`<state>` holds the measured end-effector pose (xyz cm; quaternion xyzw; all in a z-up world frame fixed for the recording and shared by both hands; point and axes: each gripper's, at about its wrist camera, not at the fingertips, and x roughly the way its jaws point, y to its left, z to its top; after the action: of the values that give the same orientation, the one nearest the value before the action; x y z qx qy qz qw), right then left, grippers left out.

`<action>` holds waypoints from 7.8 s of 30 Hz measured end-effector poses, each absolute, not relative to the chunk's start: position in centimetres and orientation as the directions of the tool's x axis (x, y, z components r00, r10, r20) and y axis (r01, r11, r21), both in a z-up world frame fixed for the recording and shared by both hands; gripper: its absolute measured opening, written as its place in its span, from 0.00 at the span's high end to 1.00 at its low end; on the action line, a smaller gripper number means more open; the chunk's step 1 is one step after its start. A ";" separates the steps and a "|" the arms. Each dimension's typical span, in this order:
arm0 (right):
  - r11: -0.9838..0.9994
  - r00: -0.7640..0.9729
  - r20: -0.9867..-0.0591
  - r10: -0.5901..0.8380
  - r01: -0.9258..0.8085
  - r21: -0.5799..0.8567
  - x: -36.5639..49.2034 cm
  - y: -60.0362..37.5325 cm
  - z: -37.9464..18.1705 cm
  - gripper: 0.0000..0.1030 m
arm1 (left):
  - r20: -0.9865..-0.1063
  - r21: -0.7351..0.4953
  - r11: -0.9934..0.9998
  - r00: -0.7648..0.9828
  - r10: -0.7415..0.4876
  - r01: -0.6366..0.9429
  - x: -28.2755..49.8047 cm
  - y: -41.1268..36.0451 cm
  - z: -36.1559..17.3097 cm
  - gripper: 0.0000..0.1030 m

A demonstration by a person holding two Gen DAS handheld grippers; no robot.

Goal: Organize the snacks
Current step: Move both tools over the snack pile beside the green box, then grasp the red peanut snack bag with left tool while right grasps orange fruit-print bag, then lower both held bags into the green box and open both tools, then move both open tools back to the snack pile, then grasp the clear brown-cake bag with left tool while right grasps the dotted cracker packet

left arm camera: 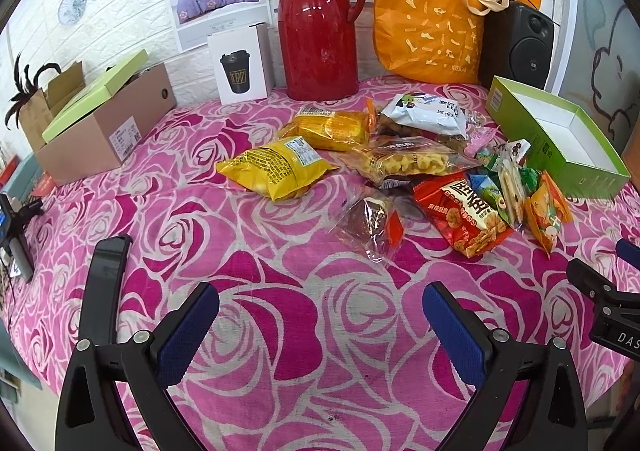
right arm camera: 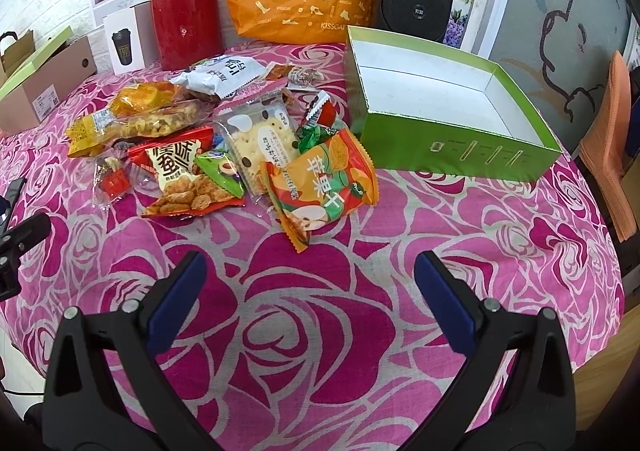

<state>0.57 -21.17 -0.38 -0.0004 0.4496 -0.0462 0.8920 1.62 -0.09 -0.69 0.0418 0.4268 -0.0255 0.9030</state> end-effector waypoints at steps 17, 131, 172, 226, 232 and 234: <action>0.996 0.583 -0.808 -0.078 0.072 -0.044 0.7 -21.0 -0.7 0.00 | -0.784 0.051 0.994 0.620 -0.022 0.100 2.0 -0.3 -0.9 0.00; 0.984 0.677 -0.732 -0.071 0.167 0.058 12.8 -38.7 -0.6 0.02 | -0.674 -0.281 0.777 0.461 -0.578 0.563 19.4 -23.8 5.0 0.12; 0.957 0.613 -0.736 0.287 -0.212 0.197 6.4 -23.7 -0.6 0.18 | -0.752 -0.316 0.906 0.509 -0.420 0.281 4.1 2.1 -0.5 0.12; 0.923 0.431 -0.837 0.337 -0.325 0.204 6.1 -19.6 -4.9 0.20 | -0.828 -0.272 0.912 0.409 -0.384 0.306 7.9 1.4 -5.6 0.42; 0.935 0.444 -0.849 0.288 -0.321 0.150 5.6 -18.9 -5.4 0.42 | -0.832 -0.273 0.911 0.400 -0.385 0.309 8.2 1.0 -6.1 0.57; 0.934 0.440 -0.844 0.306 -0.309 0.178 5.7 -19.3 -5.2 0.42 | -0.828 -0.272 0.911 0.406 -0.386 0.310 8.0 1.0 -5.8 0.59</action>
<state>5.65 -19.26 -5.24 -0.0013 0.4969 0.1812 0.8487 7.96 0.96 -5.81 -0.0375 0.5038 -0.2078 0.8376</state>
